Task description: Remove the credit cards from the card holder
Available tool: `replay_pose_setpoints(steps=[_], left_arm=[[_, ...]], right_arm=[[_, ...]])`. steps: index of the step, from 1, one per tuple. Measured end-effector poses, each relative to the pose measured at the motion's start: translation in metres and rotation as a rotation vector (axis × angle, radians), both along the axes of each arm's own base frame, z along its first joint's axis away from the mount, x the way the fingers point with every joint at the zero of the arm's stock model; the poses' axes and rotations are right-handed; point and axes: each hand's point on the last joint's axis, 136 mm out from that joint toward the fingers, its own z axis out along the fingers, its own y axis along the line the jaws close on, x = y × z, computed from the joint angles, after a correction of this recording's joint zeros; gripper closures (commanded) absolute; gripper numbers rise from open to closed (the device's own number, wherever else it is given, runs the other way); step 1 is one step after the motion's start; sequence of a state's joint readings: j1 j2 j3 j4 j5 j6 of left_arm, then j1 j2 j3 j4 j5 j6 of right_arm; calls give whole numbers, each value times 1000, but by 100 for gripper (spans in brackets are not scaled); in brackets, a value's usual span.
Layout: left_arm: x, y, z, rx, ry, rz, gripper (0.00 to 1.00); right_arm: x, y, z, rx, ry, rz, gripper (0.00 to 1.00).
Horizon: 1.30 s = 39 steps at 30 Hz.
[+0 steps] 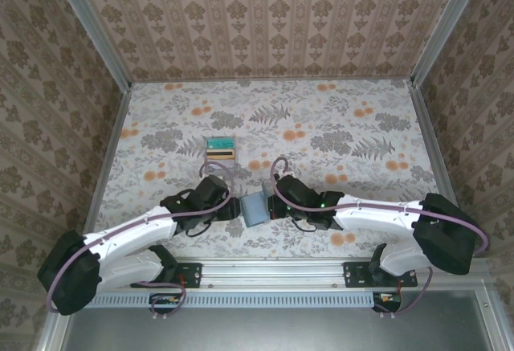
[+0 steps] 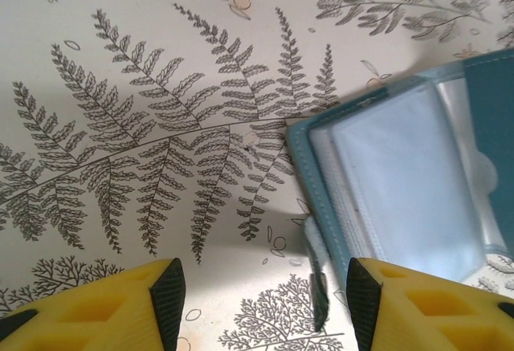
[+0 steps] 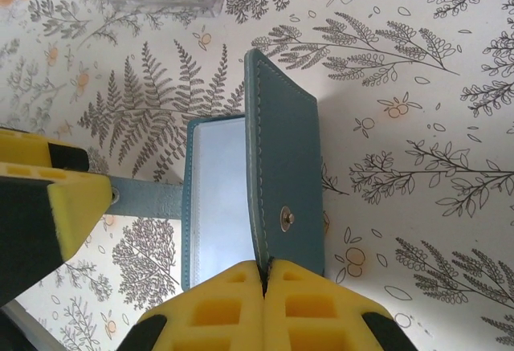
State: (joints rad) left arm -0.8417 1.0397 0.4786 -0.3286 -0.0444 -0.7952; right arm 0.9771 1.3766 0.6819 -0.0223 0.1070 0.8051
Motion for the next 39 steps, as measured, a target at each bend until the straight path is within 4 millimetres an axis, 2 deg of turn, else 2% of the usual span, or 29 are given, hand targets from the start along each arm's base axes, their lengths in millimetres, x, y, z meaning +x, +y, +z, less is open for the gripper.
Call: replay_pose_setpoints(steps=[5,9,14,17,20,23,26,30,39], left_arm=[[1,-2,18,-34,-33,-4,43],[1,-11,32,-73,-55,-27,45],[-6,-36,56,-119,-89,-103,48],[-13,-54,61,-139,-93,-148,51],[-19,-72,52,-122,-68,-186,57],[-19,-79,35,-85,-33,-184,58],[-16,-76,18,-46,4,-156,59],[-8,-67,5,-55,27,-100,60],[-8,-65,-12,-62,74,-70,60]], right_arm=[[3,-2,-1,20,12,-15,100],[6,-8,-3,25,22,-42,100],[6,-30,-17,1,41,-104,100],[4,-43,-29,-26,52,-129,100],[1,-52,-39,-51,66,-138,100],[0,-54,-45,-62,74,-139,100],[1,-54,-49,-66,77,-141,100],[1,-52,-57,-73,86,-139,100],[3,-49,-59,-62,84,-136,100]])
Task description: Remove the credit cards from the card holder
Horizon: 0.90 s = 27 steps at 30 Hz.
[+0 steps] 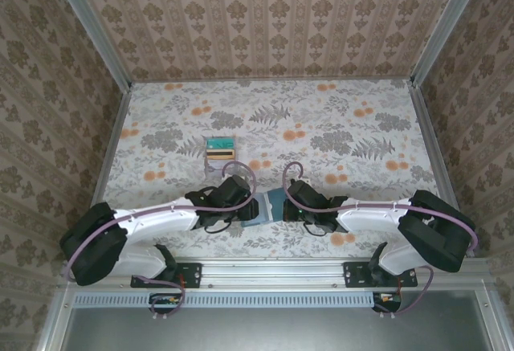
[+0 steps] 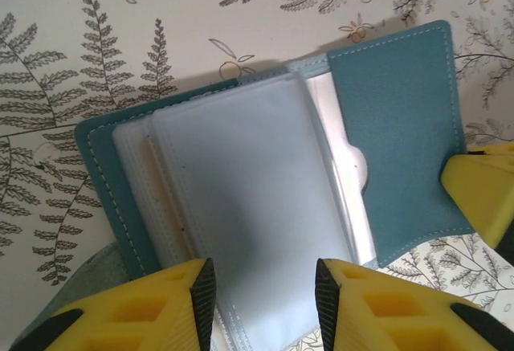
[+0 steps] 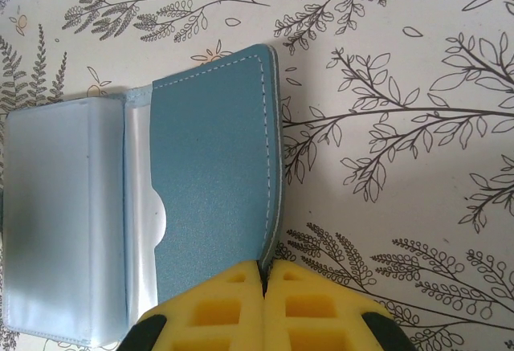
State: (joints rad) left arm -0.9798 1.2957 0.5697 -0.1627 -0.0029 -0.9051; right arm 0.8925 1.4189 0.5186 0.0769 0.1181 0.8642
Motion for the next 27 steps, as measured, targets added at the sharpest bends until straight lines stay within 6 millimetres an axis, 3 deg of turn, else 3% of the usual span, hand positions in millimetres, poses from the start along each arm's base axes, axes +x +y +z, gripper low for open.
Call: replay_pose_setpoints(steps=[10,18,27], left_arm=[[-2,6,-9,33,27,21,61],[0,-1,-12,14,31,12,61],[-1,-12,-6,-33,25,-24,45]], right_arm=[[-1,1,-1,16,1,4,100],[-2,2,-2,18,3,6,100],[-2,1,-2,19,3,6,100]])
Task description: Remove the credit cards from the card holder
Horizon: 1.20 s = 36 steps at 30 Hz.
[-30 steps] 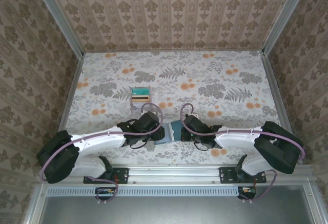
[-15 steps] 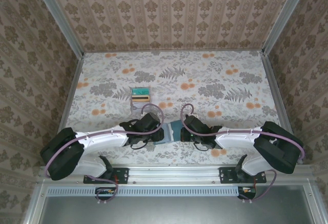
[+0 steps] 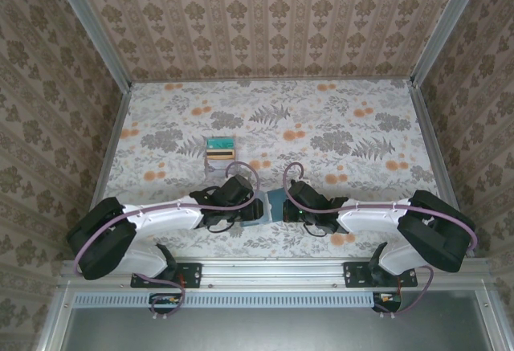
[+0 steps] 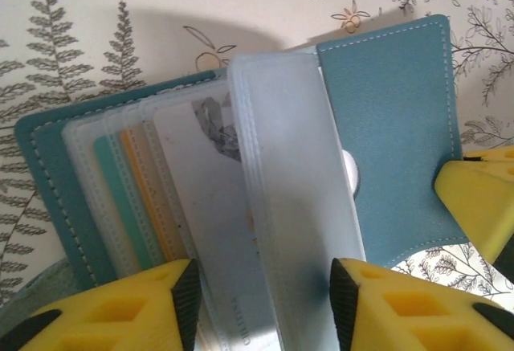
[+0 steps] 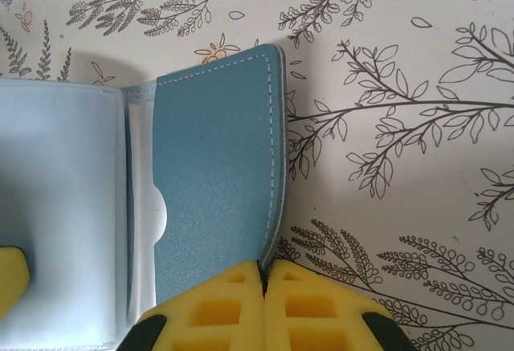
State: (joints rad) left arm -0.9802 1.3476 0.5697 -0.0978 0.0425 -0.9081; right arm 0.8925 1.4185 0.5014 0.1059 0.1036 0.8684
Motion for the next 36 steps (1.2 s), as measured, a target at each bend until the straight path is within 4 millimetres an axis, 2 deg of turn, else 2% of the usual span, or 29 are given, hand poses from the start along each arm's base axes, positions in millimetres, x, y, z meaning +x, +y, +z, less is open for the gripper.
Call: replay_pose_setpoints(steps=[3,9,17,20,25,28,31,36], left_arm=[[-1,-3,1,-7,-5,-17,39],[-5,-13,9,-22,-20,-55,36],[-2,-34,35,-66,-68,-99,29],[0,-35,36,-64,-76,-101,17],[0,-32,34,-50,-74,-97,23],[0,-34,35,-59,-75,-99,31],[0,-39,36,-73,-79,-108,39],[1,-53,35,-100,-74,-137,46]], right_arm=[[0,0,0,0,0,0,100],[0,0,0,2,2,-2,100],[-1,-1,-2,3,6,-8,100],[-1,-1,-2,8,8,-15,100],[-2,-2,-2,17,7,-20,100],[-2,-3,-2,18,7,-20,100],[-2,-3,-2,21,7,-22,100],[-4,-3,-3,35,13,-32,100]])
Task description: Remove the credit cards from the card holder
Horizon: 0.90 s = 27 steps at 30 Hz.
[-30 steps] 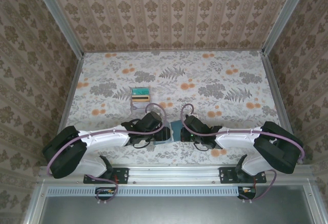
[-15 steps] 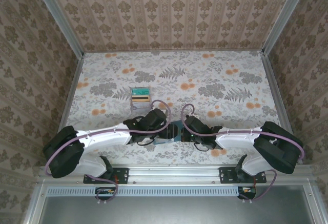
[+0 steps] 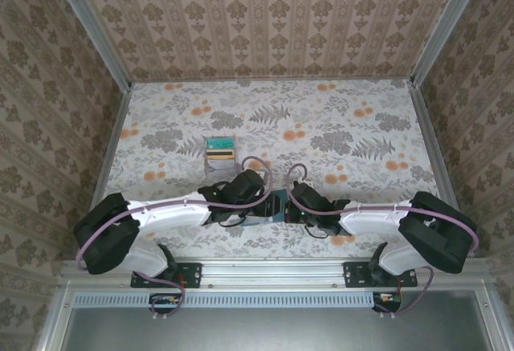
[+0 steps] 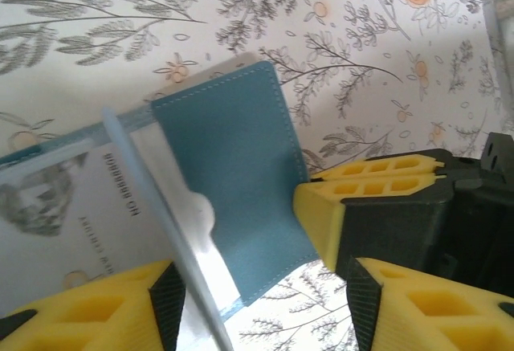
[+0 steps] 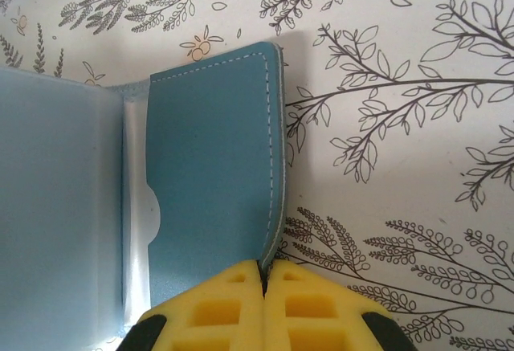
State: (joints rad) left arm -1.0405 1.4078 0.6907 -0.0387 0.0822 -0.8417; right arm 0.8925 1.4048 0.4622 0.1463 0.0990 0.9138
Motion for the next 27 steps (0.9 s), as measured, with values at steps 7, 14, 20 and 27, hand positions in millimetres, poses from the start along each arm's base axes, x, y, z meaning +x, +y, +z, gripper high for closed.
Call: replay_pose_setpoints(steps=[7,14,20,27], left_arm=[[1,-18,1,-34,6,-28,49],[2,-16,8,-45,-5,-24,47],[3,-17,15,-66,-19,-21,52],[5,-28,-17,-2,35,-34,59]], right_arm=[[-2,-2,5,23,-7,-7,97],[-4,-8,13,20,-14,-17,86],[-4,-17,25,12,-41,-36,76],[-3,-28,42,28,-84,-64,76]])
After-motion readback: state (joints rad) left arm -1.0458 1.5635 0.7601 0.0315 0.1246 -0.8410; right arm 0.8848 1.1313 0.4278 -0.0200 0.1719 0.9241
